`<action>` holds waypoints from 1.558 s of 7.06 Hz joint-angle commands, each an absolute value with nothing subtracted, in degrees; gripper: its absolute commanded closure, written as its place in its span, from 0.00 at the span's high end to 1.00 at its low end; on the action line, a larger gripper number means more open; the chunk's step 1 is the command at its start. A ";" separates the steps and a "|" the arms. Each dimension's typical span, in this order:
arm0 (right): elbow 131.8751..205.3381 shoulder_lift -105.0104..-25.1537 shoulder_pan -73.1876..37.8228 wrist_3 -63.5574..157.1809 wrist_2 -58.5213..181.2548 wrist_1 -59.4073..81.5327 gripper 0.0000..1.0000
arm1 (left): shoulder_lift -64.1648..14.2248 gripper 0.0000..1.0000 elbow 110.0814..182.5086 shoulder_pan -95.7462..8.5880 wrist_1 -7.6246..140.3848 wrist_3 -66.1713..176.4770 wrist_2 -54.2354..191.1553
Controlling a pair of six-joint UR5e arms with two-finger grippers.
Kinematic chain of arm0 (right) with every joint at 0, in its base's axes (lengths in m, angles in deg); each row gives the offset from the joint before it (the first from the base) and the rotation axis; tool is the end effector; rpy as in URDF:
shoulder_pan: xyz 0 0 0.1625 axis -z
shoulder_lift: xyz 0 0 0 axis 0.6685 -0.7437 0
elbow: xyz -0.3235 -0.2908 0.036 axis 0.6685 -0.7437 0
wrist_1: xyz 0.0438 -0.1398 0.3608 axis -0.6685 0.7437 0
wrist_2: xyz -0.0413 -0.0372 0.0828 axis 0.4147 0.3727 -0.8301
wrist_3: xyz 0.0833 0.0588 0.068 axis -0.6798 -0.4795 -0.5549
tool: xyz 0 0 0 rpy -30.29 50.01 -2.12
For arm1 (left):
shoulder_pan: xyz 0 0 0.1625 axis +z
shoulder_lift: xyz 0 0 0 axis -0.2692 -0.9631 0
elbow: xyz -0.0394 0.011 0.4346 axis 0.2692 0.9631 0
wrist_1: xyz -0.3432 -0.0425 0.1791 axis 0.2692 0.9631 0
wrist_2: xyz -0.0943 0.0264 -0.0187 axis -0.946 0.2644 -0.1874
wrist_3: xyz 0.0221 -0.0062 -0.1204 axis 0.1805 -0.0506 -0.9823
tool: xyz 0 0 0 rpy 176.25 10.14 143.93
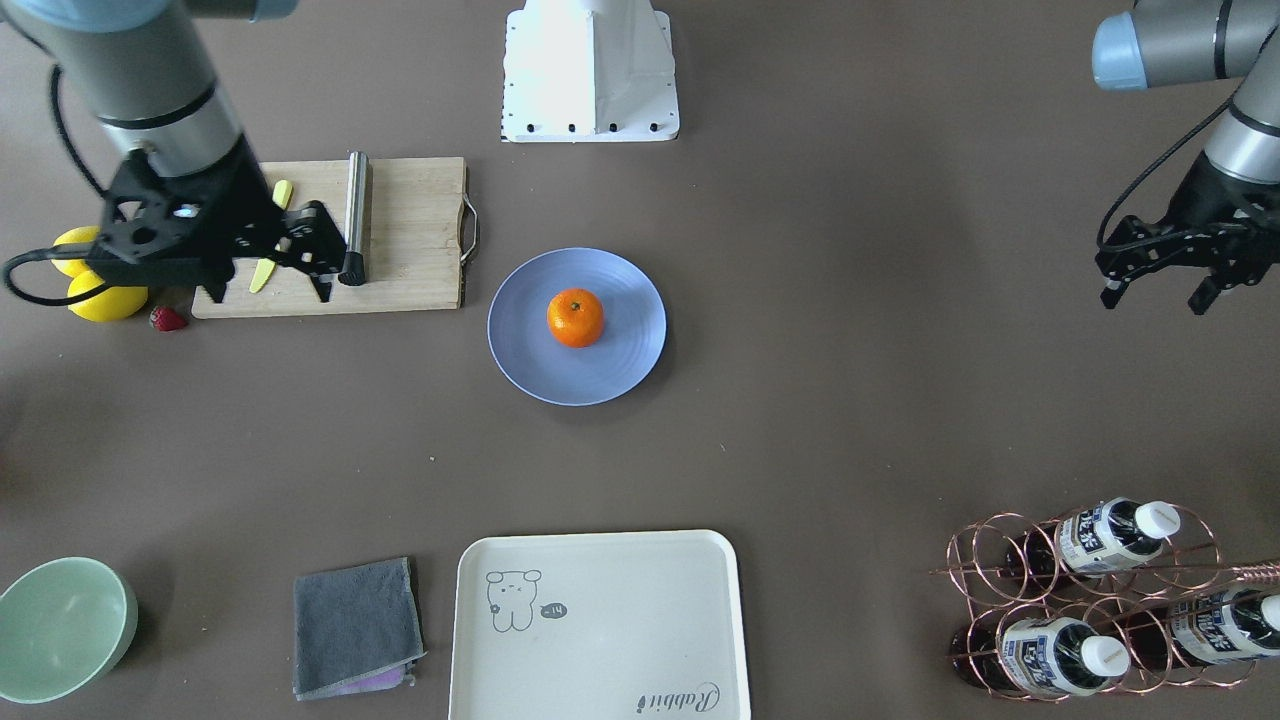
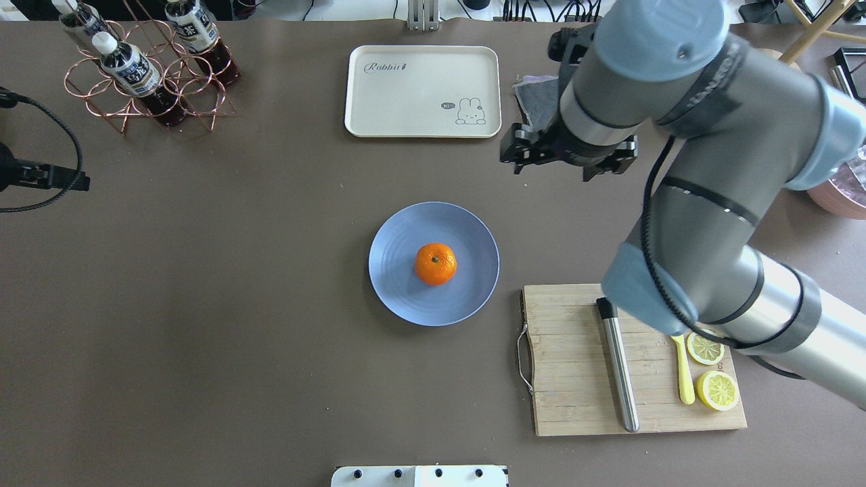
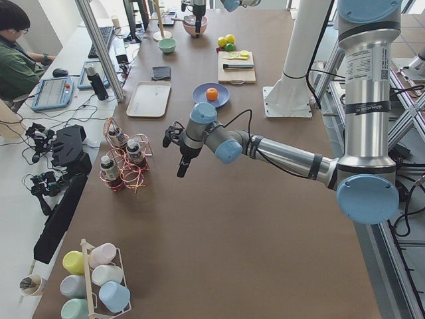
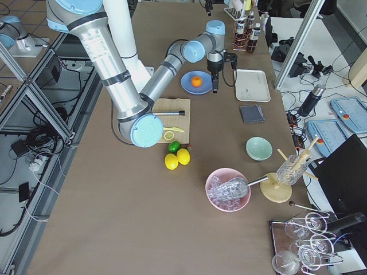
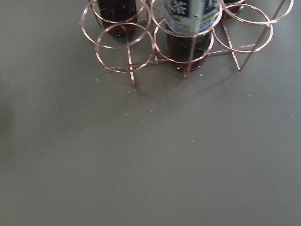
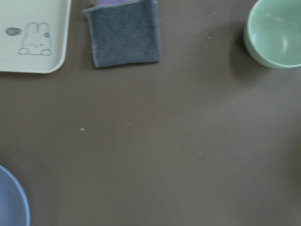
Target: Pick orange to plate
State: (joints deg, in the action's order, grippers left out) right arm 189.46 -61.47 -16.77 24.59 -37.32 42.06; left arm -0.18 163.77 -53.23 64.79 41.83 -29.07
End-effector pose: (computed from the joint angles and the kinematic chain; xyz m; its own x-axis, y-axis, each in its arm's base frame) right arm -0.2326 -0.5155 0.3327 0.7432 -0.0551 0.6668 -0.0185 0.9945 0.1027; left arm 0.0976 -0.4567 0.5365 0.7582 0.1783 -0.6272 0.0814 0.9285 0.3624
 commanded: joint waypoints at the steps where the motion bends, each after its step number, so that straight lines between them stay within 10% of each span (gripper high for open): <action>1: 184.63 -73.63 -35.58 51.96 -47.68 42.16 1.00 | 0.69 0.98 163.70 -67.20 53.62 63.46 -35.06; 5: 172.40 -84.71 -49.01 67.62 -50.52 30.62 1.00 | 3.57 0.98 160.98 -74.03 48.53 74.98 -39.08; 11: 173.17 -87.47 -51.30 67.71 -50.44 29.24 1.00 | 4.12 0.98 158.33 -74.21 48.80 74.98 -39.47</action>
